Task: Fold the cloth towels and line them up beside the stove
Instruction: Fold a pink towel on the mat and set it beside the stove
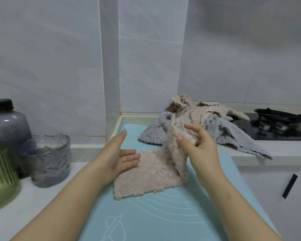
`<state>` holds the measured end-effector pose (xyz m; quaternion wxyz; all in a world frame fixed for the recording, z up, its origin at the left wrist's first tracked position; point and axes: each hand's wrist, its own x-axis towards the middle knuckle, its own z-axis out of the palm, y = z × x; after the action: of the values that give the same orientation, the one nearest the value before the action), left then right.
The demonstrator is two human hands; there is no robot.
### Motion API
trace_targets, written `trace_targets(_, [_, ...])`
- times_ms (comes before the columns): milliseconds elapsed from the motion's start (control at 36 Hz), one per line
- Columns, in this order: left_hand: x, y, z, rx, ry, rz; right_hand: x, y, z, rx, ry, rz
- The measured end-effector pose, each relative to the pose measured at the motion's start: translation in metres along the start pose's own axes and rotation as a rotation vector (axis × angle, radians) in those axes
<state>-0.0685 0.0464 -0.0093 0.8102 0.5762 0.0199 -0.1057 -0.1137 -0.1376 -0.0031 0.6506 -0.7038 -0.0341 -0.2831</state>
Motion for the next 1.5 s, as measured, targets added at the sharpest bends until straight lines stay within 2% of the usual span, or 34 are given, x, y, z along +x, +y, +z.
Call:
trace_targets(167, [0.007, -0.003, -0.007, 0.005, -0.036, -0.066, -0.012, 0.004, 0.020, -0.181, -0.340, -0.132])
trace_targets(278, [0.002, -0.002, -0.003, -0.017, -0.082, 0.003, -0.017, 0.006, 0.022, -0.109, -0.549, -0.101])
trace_targets(333, [0.002, -0.004, -0.004, 0.086, -0.030, 0.068, -0.019, 0.005, 0.021, -0.010, -0.606, -0.058])
trace_targets(417, [0.003, -0.006, -0.006, 0.269, 0.060, 0.150, -0.017, 0.003, 0.017, 0.070, -0.533, -0.071])
trace_targets(528, [0.008, -0.005, -0.012, 0.367, 0.134, 0.259, -0.012, 0.006, 0.011, -0.087, -0.328, -0.134])
trace_targets(611, [0.012, -0.006, -0.020, 0.574, 0.170, 0.341, -0.011, 0.010, 0.009, -0.370, -0.379, -0.114])
trace_targets(694, [0.008, -0.004, -0.021, 0.952, 0.222, 0.382, -0.011, 0.015, 0.010, -0.645, -0.475, -0.128])
trace_targets(778, [0.000, -0.002, -0.018, 1.288, 0.335, 0.433, -0.012, 0.015, 0.010, -0.653, -0.464, -0.127])
trace_targets(861, [-0.007, 0.000, -0.017, 1.384, 0.446, 0.582, -0.013, 0.015, 0.012, -0.591, -0.385, -0.135])
trace_targets(917, [-0.008, 0.000, -0.013, 1.301, 0.323, 0.692, -0.013, 0.017, 0.015, -0.598, -0.376, -0.143])
trace_targets(972, [-0.007, -0.002, -0.005, 1.225, 0.065, 0.684, -0.013, 0.020, 0.019, -0.701, -0.452, -0.134])
trace_targets(1028, [-0.006, -0.009, 0.000, 1.315, -0.132, 0.579, -0.013, 0.024, 0.022, -0.828, -0.556, -0.085])
trace_targets(1083, [-0.002, -0.017, -0.001, 1.522, -0.214, 0.463, -0.013, 0.027, 0.023, -0.892, -0.632, -0.028])
trace_targets(1167, [0.000, -0.023, -0.005, 1.703, -0.248, 0.331, -0.013, 0.029, 0.021, -0.934, -0.688, 0.038])
trace_targets(1250, [0.001, -0.024, -0.007, 1.758, -0.245, 0.274, -0.015, 0.031, 0.022, -0.987, -0.724, 0.053])
trace_targets(1500, [0.005, -0.029, -0.010, 1.777, -0.249, 0.286, -0.020, 0.033, 0.030, -1.112, -0.744, 0.044])
